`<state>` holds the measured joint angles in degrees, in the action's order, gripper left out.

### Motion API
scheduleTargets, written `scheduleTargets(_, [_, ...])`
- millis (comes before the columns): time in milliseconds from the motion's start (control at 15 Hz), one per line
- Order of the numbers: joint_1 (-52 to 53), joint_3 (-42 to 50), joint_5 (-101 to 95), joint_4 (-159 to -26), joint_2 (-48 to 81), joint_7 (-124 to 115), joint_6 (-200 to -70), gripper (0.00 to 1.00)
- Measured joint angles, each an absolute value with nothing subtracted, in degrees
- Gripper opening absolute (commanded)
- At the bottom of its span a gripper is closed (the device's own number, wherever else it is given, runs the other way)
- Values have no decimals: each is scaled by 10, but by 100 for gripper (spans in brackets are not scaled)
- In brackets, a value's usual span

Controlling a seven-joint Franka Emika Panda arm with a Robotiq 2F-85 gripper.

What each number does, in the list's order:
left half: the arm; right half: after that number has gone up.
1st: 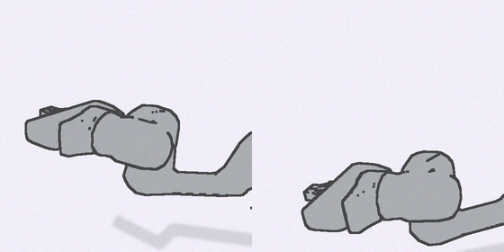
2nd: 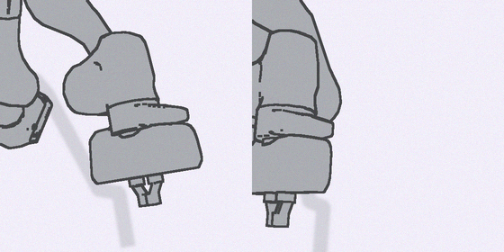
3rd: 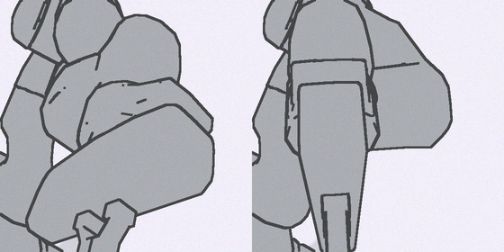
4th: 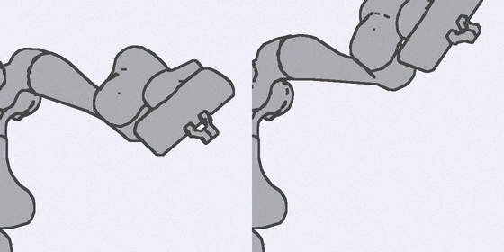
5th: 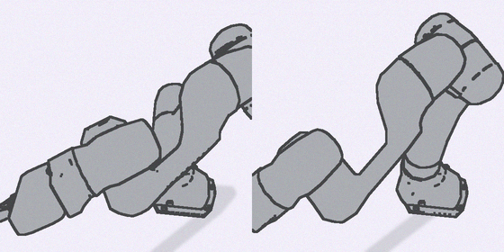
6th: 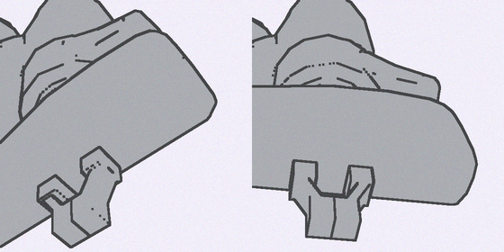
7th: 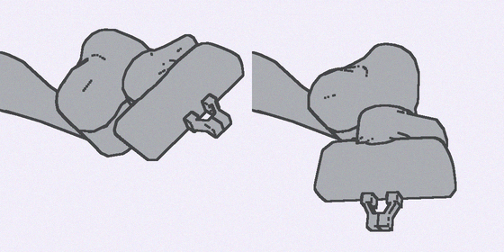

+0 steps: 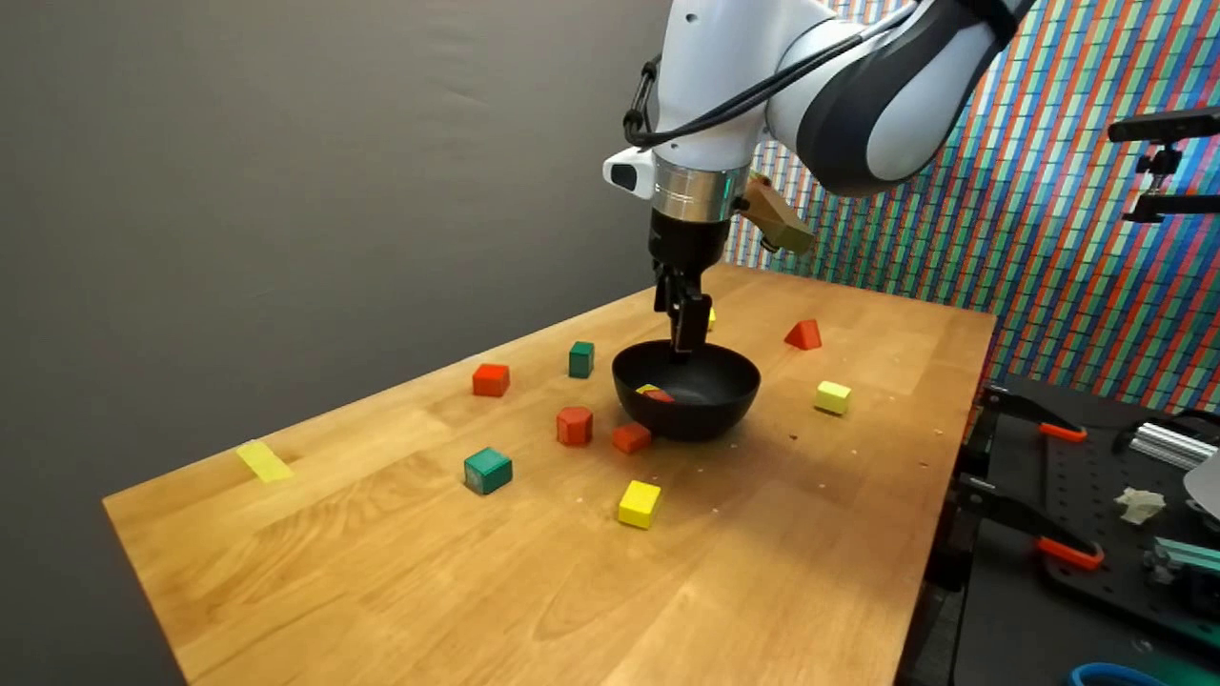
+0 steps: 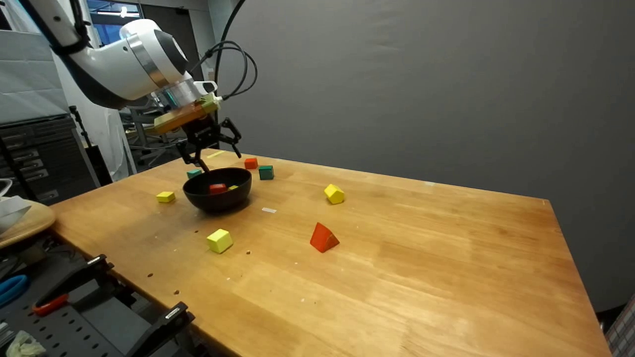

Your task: Remove all the contents from the black bowl.

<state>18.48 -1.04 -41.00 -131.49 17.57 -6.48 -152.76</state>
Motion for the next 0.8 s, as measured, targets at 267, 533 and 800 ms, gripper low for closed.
scheduleTargets(267, [150,-25,-403,-1324,197,-20,-1558,100])
scheduleTargets(533, [99,-68,-317,-1327,229,91,-1592,100])
scheduleTargets(800, [58,-114,-222,-1321,254,203,-1594,100])
